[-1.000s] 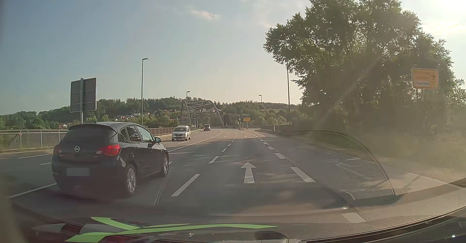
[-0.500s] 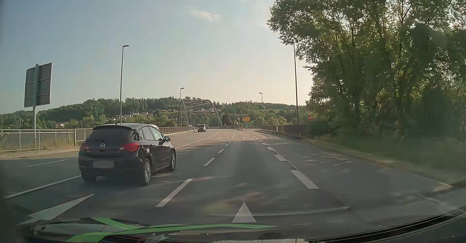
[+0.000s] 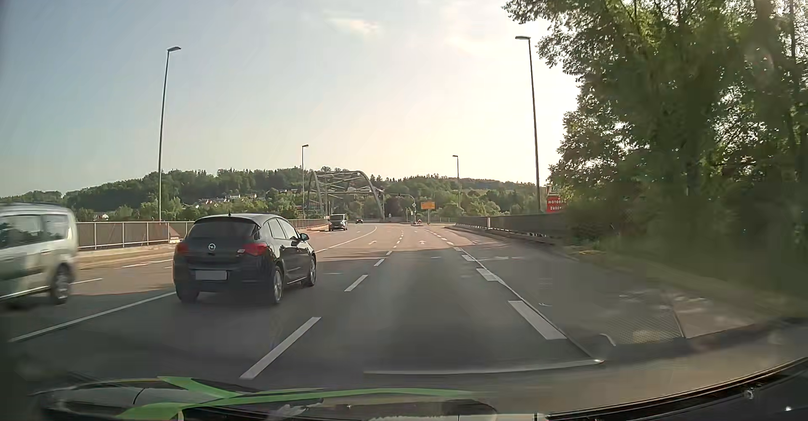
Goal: Follow the waypoints while adhering to traffic rules and regulations
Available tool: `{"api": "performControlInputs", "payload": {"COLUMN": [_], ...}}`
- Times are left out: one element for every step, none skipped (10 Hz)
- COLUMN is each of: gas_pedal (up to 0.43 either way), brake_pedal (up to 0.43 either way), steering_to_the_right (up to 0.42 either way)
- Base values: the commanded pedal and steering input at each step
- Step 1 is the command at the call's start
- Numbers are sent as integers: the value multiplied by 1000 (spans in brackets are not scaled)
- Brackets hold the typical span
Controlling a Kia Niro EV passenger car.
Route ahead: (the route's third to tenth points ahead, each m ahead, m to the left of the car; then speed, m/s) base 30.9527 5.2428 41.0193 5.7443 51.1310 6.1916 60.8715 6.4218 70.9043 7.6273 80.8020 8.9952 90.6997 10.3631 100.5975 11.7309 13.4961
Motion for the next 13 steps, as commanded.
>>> {"api": "performControlInputs", "payload": {"gas_pedal": [157, 157, 157, 157, 157, 157, 157, 157, 157, 157, 150, 150, 150], "brake_pedal": [0, 0, 0, 0, 0, 0, 0, 0, 0, 0, 0, 0, 0], "steering_to_the_right": [-4, -4, -5, -6, -7, -8, -8, -8, -9, -8, -8, -8, -9]}}
